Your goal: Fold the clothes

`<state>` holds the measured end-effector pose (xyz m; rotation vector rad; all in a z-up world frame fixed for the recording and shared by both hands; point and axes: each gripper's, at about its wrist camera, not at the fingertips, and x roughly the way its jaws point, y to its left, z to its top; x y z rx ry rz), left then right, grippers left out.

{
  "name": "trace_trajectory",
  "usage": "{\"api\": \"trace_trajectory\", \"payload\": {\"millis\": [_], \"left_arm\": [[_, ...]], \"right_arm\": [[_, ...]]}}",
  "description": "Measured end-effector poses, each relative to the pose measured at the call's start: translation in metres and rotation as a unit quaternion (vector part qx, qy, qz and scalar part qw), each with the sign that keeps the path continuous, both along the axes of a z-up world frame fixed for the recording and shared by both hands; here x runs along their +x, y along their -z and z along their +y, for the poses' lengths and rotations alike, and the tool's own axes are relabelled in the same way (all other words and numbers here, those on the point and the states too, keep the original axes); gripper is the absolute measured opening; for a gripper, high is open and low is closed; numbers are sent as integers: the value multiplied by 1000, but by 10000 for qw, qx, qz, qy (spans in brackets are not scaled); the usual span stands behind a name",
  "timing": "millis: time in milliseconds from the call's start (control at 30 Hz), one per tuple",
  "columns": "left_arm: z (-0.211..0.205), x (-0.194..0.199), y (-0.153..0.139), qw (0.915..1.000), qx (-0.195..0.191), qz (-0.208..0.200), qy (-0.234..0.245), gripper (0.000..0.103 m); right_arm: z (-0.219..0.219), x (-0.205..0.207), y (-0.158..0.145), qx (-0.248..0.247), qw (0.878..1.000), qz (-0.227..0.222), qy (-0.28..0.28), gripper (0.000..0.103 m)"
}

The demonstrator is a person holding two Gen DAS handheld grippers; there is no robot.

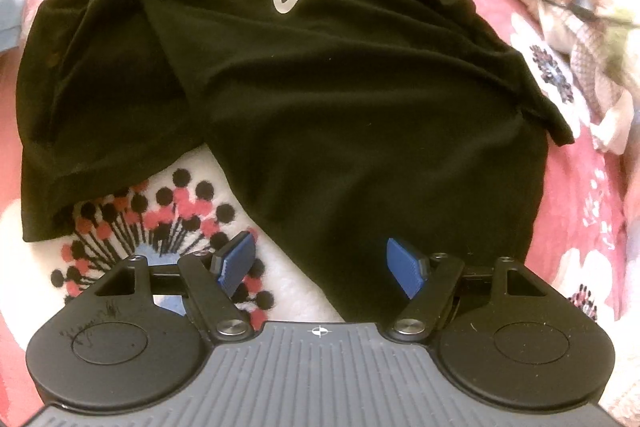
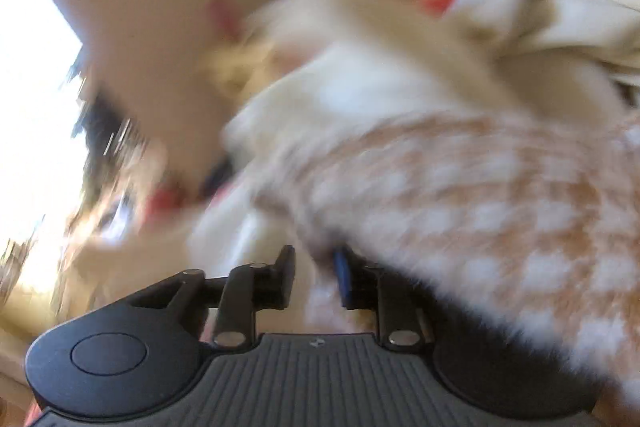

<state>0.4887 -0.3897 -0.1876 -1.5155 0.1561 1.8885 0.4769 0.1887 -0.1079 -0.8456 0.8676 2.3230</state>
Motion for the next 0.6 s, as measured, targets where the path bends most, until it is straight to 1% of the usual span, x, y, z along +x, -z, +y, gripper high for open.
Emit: {"api": "trace_trajectory", "payload": {"millis": [67, 100, 133, 167, 200, 267, 333, 400, 500, 533, 567, 600], "left_arm": [[-2, 0, 1, 9999, 77, -76, -5, 73], [-3, 0, 1, 9999, 114, -127, 4, 73], [-5, 1, 0, 9997, 151, -195, 64, 73], [-6, 3, -1, 9994, 192, -259, 153, 73], [-6, 5, -1, 9989, 220, -337, 244, 73], [-7, 10, -1, 9974, 272, -528, 402, 73], [-6, 17, 1, 9950, 349, -764, 536, 73], [-3, 25, 4, 9933, 357, -866, 684, 72], [5, 37, 6, 9924, 284, -838, 861, 67], [8, 41, 6, 9924, 241, -814, 892, 61], [10, 44, 6, 9926, 191, -776, 913, 52], [12, 46, 5, 9939, 79, -652, 886, 47]], "right_arm": [[-45, 23, -14, 293, 9956, -255, -850, 45], [-70, 40, -19, 381, 9910, -266, -1256, 48], [-94, 55, -21, 306, 9854, -223, -1660, 51], [-118, 70, -24, 210, 9781, -174, -2062, 52], [-144, 72, -24, 149, 9688, -183, -2466, 52], [-185, 89, -22, 247, 9494, -395, -3105, 52], [-221, 94, -17, 617, 9423, -575, -3240, 52], [-222, 106, -3, 632, 9529, -758, -2868, 52], [-194, 123, 22, 378, 9717, -1013, -2100, 52], [-190, 129, 29, 204, 9728, -1060, -2050, 52], [-186, 134, 35, 18, 9730, -1101, -2029, 52], [-183, 139, 41, -169, 9728, -1142, -2007, 50]]}}
